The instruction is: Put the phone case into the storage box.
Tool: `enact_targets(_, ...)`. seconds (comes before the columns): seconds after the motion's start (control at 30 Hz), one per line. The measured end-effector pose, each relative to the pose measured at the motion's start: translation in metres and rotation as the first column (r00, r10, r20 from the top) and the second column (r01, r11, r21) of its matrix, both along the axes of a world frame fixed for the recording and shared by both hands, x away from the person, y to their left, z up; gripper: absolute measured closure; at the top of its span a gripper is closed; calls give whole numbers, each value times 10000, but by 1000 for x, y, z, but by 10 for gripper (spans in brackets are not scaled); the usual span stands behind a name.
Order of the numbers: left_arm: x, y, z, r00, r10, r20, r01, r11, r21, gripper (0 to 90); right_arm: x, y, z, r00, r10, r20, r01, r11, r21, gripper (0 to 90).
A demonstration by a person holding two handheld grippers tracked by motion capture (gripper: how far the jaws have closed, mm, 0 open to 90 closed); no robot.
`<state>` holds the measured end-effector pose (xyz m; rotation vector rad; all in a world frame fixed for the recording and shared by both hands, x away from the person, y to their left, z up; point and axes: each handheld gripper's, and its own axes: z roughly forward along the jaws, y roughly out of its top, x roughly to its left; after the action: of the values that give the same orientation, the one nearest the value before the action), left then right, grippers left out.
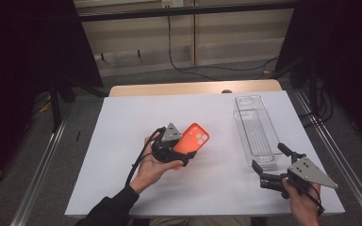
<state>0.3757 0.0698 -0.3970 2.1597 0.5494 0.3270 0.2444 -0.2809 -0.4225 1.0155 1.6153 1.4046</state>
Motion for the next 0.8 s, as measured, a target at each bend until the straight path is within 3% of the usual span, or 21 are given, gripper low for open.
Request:
enact_targets(0.07,-1,3,-1,9996,11,-271,-13,9999,-107,161,2,4,1,10000,90,-14,-90,10000,3,0)
enact_targets(0.17,-3,10,-1,9999,165,-39,-165,9998,78,161,7,14,0,9999,124,-68,-123,9999,30,0)
enact_targets(0.2,-5,11,-1,9997,197,-108,-198,9997,-134,161,8,17,0,9998,182,-79,-182,9998,-27,0)
enact_targets(0.33,-9,17,-3,9995,326,39,-324,9991,-283,161,13,30,0,9994,335,-75,-336,9993,-160,0)
enact_targets(0.43,-12,20,-3,9992,344,194,-340,9992,-212,162,18,36,1,9989,458,-131,-458,9990,14,0)
enact_targets(0.5,-14,23,-3,9988,354,338,-349,9993,-136,161,21,41,3,9993,373,-68,-374,9992,-133,1)
enact_targets(0.57,-16,27,-4,9980,476,408,-470,9988,-153,161,25,46,4,9977,674,-63,-674,9977,24,0)
enact_targets(0.63,-17,30,-6,9973,608,404,-599,9979,-240,162,27,52,6,9971,750,-81,-751,9971,-148,0)
enact_targets(0.8,-20,30,-8,9972,586,463,-579,9982,-167,162,34,66,10,9915,1269,-299,-1272,9918,-82,0)
